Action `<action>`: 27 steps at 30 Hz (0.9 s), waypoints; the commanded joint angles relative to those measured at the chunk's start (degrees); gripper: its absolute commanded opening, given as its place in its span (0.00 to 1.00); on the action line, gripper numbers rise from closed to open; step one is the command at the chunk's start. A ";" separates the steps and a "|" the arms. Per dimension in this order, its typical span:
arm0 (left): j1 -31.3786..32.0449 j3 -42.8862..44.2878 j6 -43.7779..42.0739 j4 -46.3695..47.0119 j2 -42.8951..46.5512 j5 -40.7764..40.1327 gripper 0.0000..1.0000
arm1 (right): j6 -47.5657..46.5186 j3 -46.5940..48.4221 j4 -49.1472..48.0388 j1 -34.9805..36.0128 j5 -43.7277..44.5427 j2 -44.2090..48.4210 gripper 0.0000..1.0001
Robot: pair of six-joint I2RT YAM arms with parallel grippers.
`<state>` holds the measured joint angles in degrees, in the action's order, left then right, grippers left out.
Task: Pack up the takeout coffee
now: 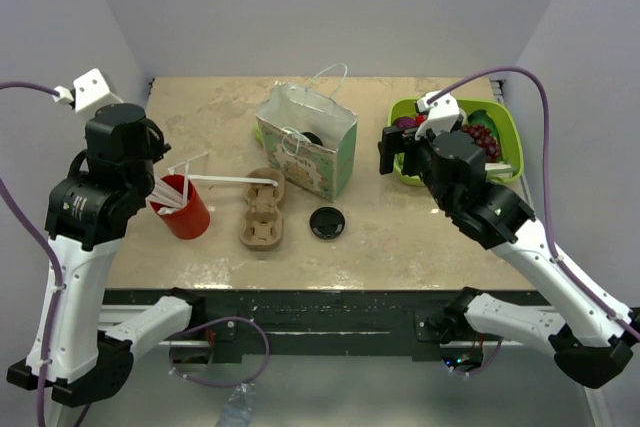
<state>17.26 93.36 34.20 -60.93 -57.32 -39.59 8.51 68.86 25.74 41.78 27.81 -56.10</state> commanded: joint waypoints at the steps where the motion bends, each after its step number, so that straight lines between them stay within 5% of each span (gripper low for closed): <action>1: -0.29 1.47 -3.87 8.71 1.51 5.57 0.00 | -0.52 1.45 -1.48 0.14 -0.92 -0.07 0.98; 8: -0.29 6.30 -6.51 20.48 -0.76 20.59 0.00 | -0.34 1.01 -1.83 0.06 -0.30 1.08 0.98; 18: -0.12 14.21 -5.28 32.61 -18.25 64.17 0.00 | 0.10 1.28 -0.25 0.06 2.86 1.96 0.98; 27: 5.15 13.78 -6.07 30.18 -25.56 63.70 0.00 | 1.06 1.54 1.42 0.06 7.26 1.87 0.98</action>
<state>19.42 106.17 29.30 -30.83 -84.49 21.87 8.60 68.86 26.87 41.78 31.70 -55.16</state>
